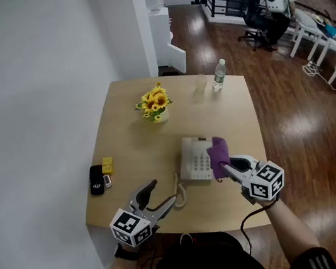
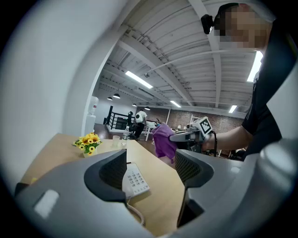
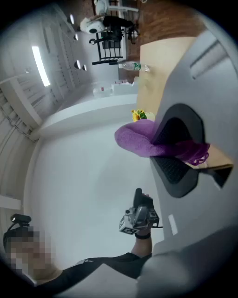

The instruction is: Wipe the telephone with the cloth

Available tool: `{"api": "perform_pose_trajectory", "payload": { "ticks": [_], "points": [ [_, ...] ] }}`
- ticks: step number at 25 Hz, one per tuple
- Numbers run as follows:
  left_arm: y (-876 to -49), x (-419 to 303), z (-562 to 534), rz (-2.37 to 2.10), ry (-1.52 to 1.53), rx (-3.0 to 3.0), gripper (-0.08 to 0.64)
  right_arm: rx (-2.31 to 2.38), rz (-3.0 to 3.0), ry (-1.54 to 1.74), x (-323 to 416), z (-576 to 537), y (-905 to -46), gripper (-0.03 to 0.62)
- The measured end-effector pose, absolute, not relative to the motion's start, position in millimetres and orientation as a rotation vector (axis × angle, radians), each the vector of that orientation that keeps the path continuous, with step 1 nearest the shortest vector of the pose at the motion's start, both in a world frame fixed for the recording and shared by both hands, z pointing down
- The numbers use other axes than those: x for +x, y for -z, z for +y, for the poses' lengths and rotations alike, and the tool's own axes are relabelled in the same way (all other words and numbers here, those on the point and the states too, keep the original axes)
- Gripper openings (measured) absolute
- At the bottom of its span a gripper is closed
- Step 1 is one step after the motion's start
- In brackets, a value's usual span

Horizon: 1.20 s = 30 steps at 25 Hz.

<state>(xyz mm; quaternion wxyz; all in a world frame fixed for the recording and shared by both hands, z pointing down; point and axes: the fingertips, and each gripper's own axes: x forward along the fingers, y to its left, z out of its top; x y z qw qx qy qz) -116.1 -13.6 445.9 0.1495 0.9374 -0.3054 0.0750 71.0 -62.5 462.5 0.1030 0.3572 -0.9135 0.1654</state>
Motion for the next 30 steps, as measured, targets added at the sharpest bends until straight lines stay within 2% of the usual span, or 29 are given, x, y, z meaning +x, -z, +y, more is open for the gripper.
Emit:
{"api": "perform_pose_trajectory", "payload": {
  "ticks": [8,16,24,30],
  "points": [
    [-465,-98,-65,-0.931,-0.189,2.623,0.321,0.878,-2.562,-0.506,47,-187,-533,0.072],
    [-486,-105,-86,-1.017,-0.236,2.533,0.321,0.718,-2.364,-0.565,12,-256,-622,0.072],
    [-502,-119,-83,-1.083,-0.260,2.459,0.321,0.668,-2.187,-0.570,-1,-273,-677,0.072],
    [-505,-121,-82,-1.097,-0.256,2.444,0.321,0.487,-2.168,-0.289,-29,-228,-680,0.072]
  ]
}}
